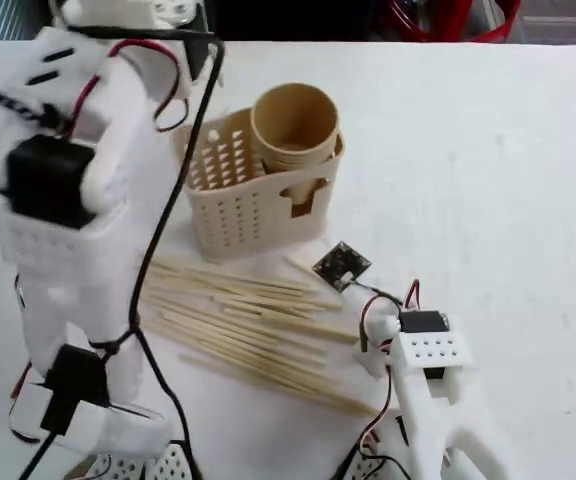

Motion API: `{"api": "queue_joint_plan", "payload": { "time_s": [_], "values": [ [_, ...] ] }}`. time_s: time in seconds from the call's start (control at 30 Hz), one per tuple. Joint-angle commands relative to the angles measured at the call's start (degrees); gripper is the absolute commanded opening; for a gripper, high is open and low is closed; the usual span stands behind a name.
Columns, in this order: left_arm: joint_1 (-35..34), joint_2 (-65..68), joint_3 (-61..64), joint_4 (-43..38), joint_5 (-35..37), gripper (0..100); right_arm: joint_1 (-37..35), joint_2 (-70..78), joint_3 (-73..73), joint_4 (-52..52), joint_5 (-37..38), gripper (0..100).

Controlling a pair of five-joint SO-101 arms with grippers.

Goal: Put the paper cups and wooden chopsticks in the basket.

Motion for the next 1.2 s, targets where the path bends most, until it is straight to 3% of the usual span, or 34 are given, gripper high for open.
{"api": "queue_joint_plan", "payload": {
  "time_s": [0.0,0.17,0.47,0.77,1.07,1.17],
  "values": [
    [-1.0,-0.1,-5.8,4.6,0.4,2,0.2,0.0,0.2,-1.6,-0.4,10.2],
    [-1.1,-0.1,2.5,7.8,0.4,2,0.2,0.0,0.2,-1.6,-0.5,10.2],
    [-2.9,-0.6,24.1,-1.8,0.4,3,0.2,0.0,0.2,-1.6,-0.6,10.2],
    [-3.0,-2.5,22.9,-1.1,0.6,13,0.2,0.0,0.2,-1.6,-0.6,10.2],
    [-6.6,-9.6,23.4,1.0,0.5,9,0.2,0.0,0.2,-1.6,-0.6,10.2],
    [-10.9,-10.7,23.3,5.5,0.7,9,0.2,0.0,-0.1,-1.7,-0.4,10.4]
  ]
}}
